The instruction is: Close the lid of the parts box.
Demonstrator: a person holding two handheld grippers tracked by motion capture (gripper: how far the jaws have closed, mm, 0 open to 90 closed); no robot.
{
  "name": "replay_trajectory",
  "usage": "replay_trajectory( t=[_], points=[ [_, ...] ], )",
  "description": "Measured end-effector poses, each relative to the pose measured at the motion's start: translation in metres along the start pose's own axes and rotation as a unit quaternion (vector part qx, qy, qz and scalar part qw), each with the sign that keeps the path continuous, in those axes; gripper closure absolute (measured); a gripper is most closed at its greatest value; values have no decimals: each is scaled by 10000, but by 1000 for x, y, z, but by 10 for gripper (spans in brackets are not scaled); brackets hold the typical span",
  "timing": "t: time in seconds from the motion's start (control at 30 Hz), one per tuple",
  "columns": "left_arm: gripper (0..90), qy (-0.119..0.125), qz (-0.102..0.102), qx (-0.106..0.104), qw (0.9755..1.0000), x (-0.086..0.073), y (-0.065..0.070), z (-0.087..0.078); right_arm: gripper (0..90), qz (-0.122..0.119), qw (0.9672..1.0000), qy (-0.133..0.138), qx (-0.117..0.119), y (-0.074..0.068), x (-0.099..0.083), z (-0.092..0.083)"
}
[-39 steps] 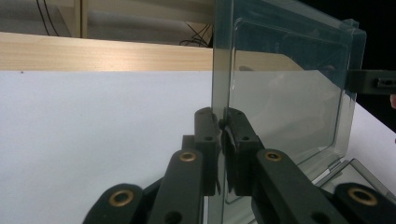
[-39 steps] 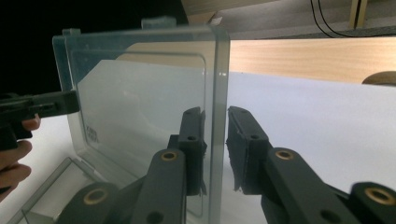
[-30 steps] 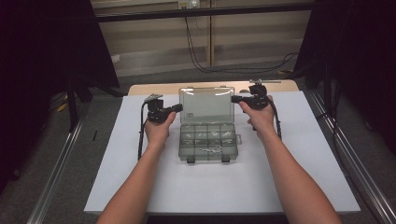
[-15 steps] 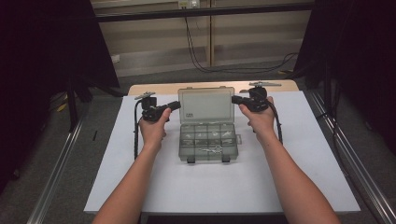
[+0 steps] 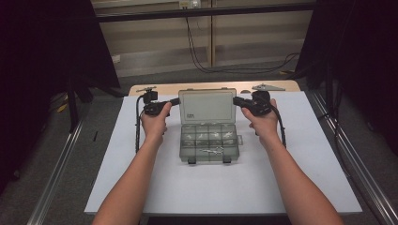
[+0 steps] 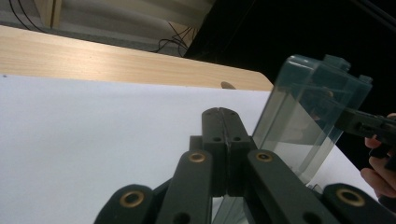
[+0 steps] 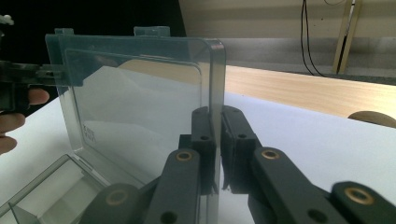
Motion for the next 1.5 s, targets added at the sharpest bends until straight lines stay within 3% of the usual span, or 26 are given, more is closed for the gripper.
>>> replay_trajectory(
  t=[0.17, 0.3, 0.43, 0.53, 0.63, 0.7, 0.83, 0.93, 1.07, 1.13, 1.5],
  points=[
    [900, 14, -224, -252, 9994, 2, 0, 3, 847, -72, 9999, 79, 42, 0, -2, -3],
    [900, -129, -147, -410, 9990, 2, -1, 3, 842, -68, 9999, 104, 100, 0, -4, -4],
    [900, -107, -249, -700, 9972, 0, -3, 1, 832, 1, 9998, 67, 201, 1, -3, -6],
    [900, -146, -119, -766, 9969, -1, -3, -2, 796, 3, 9997, 38, 246, 0, -3, -8],
    [900, -77, -97, -823, 9965, -1, -1, -4, 665, 28, 9998, -1, 221, 1, -3, -11],
    [900, -120, 0, -857, 9962, -1, 1, -6, 642, 27, 9993, -4, 364, 3, -4, -16],
    [900, -163, 182, -735, 9970, -2, 6, -8, 617, 0, 9989, 14, 470, 6, -10, -29],
    [900, -203, 303, -791, 9962, -2, 8, -11, 673, 65, 9990, 17, 437, 9, -12, -38],
    [900, -176, 352, -815, 9959, -4, 11, -13, 825, 388, 9991, 11, 152, 10, -8, -42],
    [900, -127, 354, -812, 9960, -5, 13, -14, 864, 529, 9985, -24, 121, 9, -6, -39],
    [900, -86, 554, -852, 9948, -10, 19, -24, 900, 498, 9986, 14, 164, -10, 0, -30]
  ],
)
Point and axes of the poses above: each handheld gripper's, and its own axes: z roughly forward along the jaws, x roughly out of its top, y roughly to its right, the point moved 1 cm from there along z, roughly forward along the jaws, and after that the axes turned 5 degrees about -y, right-handed, at the moved point
